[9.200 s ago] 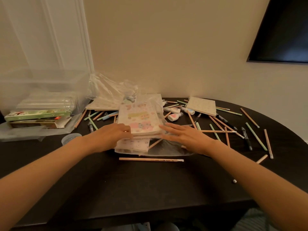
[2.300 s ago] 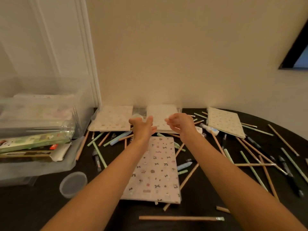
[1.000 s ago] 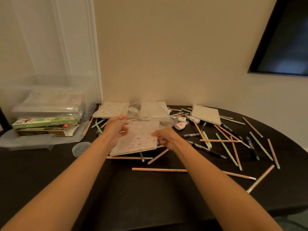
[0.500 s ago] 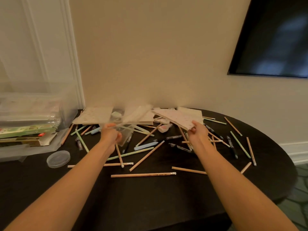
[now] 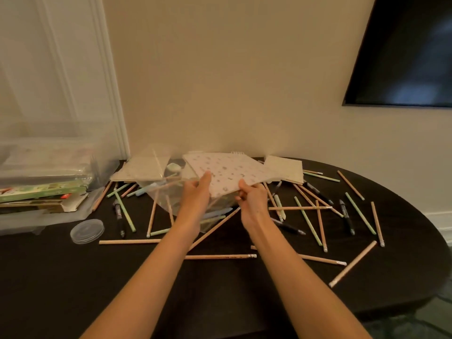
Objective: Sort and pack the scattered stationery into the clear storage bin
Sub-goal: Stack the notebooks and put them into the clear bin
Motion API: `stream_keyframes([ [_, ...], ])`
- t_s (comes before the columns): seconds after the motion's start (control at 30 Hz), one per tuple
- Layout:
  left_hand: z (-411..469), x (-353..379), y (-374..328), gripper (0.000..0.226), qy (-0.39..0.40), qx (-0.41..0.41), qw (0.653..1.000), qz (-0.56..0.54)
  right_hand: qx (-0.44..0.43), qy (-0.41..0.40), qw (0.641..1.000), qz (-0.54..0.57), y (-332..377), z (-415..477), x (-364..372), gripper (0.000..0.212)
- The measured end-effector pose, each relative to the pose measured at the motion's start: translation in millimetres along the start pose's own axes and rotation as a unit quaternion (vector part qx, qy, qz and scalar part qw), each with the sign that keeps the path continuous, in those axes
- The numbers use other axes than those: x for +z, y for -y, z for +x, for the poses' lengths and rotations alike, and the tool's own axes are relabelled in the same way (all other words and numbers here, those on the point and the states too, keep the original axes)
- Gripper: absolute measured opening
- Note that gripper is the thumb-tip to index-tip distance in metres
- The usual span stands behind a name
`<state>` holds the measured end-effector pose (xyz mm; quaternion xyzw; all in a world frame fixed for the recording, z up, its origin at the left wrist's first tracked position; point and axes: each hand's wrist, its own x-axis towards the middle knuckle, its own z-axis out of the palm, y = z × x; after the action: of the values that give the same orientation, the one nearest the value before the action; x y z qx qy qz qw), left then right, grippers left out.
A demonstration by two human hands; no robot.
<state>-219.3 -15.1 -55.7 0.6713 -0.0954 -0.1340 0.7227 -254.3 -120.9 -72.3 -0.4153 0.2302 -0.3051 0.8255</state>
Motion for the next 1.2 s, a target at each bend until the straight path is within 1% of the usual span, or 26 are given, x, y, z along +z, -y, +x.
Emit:
stream_keyframes([
  [0.03, -3.6, 0.7, 1.9, 0.025, 0.006, -0.004, 0.999, -0.041, -0.008, 0.017, 1.0, -0.009, -4.9, -3.3, 3.6, 0.029],
  [0.13, -0.8, -9.7, 9.4, 0.031, -0.03, -0.005, 0.996, -0.079, -0.025, 0.055, 0.998, -0.026, -3.0, -8.6, 3.1, 0.025],
  [0.2, 5.5, -23.5, 6.8, 0.037, -0.019, 0.001, 0.996, -0.082, -0.019, 0.065, 0.997, 0.029, 7.7, -5.4, -7.5, 0.028],
  [0.27, 15.4, -38.5, 3.5, 0.04, -0.001, 0.001, 0.997, -0.074, 0.005, 0.043, 0.994, 0.104, 22.8, 0.1, -26.1, 0.028],
  [0.3, 20.2, -45.1, 0.6, 0.04, 0.008, -0.003, 0.998, -0.065, 0.017, 0.034, 0.993, 0.11, 31.0, 1.4, -35.7, 0.029],
  [0.33, 24.7, -50.1, -2.1, 0.039, 0.024, -0.008, 0.998, -0.056, 0.032, 0.037, 0.995, 0.09, 38.4, 1.8, -43.5, 0.029],
  [0.37, 26.7, -53.2, -5.9, 0.038, 0.047, -0.013, 0.998, -0.042, 0.048, 0.053, 0.997, 0.041, 44.6, 0.7, -48.8, 0.031],
  [0.43, 32.2, -53.6, -12.5, 0.029, 0.084, -0.013, 0.996, -0.01, 0.071, 0.067, 0.99, -0.106, 51.9, -3.7, -50.1, 0.038],
  [0.47, 36.6, -53.6, -16.3, 0.021, 0.084, -0.004, 0.996, 0.006, 0.068, 0.058, 0.985, -0.145, 52.3, -3.3, -47.3, 0.043],
  [0.5, 40.7, -52.8, -19.3, 0.018, 0.074, 0.004, 0.997, 0.02, 0.058, 0.038, 0.987, -0.144, 54.4, -2.0, -45.3, 0.047],
  [0.53, 47.2, -52.5, -18.7, 0.019, 0.052, 0.023, 0.997, 0.06, 0.046, 0.02, 0.992, -0.117, 56.8, -0.2, -43.8, 0.05],
  [0.57, 53.8, -52.7, -16.2, 0.021, 0.029, 0.051, 0.99, 0.13, 0.038, 0.012, 0.996, -0.081, 58.7, 2.5, -43.6, 0.051],
  [0.6, 59.2, -53.7, -10.7, 0.022, 0.015, 0.093, 0.968, 0.233, 0.038, 0.006, 0.998, -0.052, 59.9, 5.0, -45.0, 0.053],
  [0.63, 62.9, -55.0, -3.1, 0.019, 0.017, 0.13, 0.93, 0.343, 0.046, 0.001, 0.998, -0.033, 60.5, 6.8, -46.6, 0.055],
  [0.67, 63.2, -56.4, 5.1, 0.022, 0.035, 0.145, 0.884, 0.443, 0.06, -0.003, 0.998, -0.024, 60.6, 8.2, -49.2, 0.056],
  [0.73, 68.1, -60.5, 25.5, 0.052, 0.059, 0.163, 0.793, 0.584, 0.092, -0.008, 0.995, -0.04, 59.3, 9.8, -55.3, 0.055],
  [0.77, 70.3, -61.5, 33.0, 0.061, 0.054, 0.186, 0.764, 0.616, 0.106, -0.004, 0.993, -0.056, 59.3, 10.4, -58.6, 0.054],
  [0.8, 71.2, -61.8, 38.6, 0.062, 0.05, 0.2, 0.749, 0.63, 0.119, -0.002, 0.99, -0.07, 59.4, 11.1, -61.9, 0.053],
  [0.87, 70.1, -60.9, 43.9, 0.055, 0.057, 0.217, 0.719, 0.658, 0.138, 0.006, 0.985, -0.101, 61.7, 9.8, -68.4, 0.052],
  [0.93, 68.6, -60.6, 45.4, 0.043, 0.061, 0.23, 0.673, 0.701, 0.158, 0.012, 0.981, -0.116, 64.6, 9.4, -75.3, 0.052],
  [0.97, 68.9, -61.5, 46.3, 0.038, 0.053, 0.245, 0.659, 0.709, 0.165, 0.013, 0.979, -0.12, 66.7, 9.1, -77.5, 0.051],
  [1.0, 68.2, -61.4, 44.9, 0.036, 0.045, 0.259, 0.654, 0.709, 0.171, 0.012, 0.978, -0.122, 69.4, 8.7, -78.9, 0.049],
  [1.1, 65.9, -59.4, 37.4, 0.038, 0.03, 0.286, 0.663, 0.691, 0.168, -0.001, 0.976, -0.142, 73.9, 8.0, -74.3, 0.049],
  [1.2, 65.2, -56.1, 29.9, 0.038, 0.023, 0.322, 0.66, 0.678, 0.126, -0.015, 0.983, -0.131, 73.1, 8.3, -61.4, 0.048],
])
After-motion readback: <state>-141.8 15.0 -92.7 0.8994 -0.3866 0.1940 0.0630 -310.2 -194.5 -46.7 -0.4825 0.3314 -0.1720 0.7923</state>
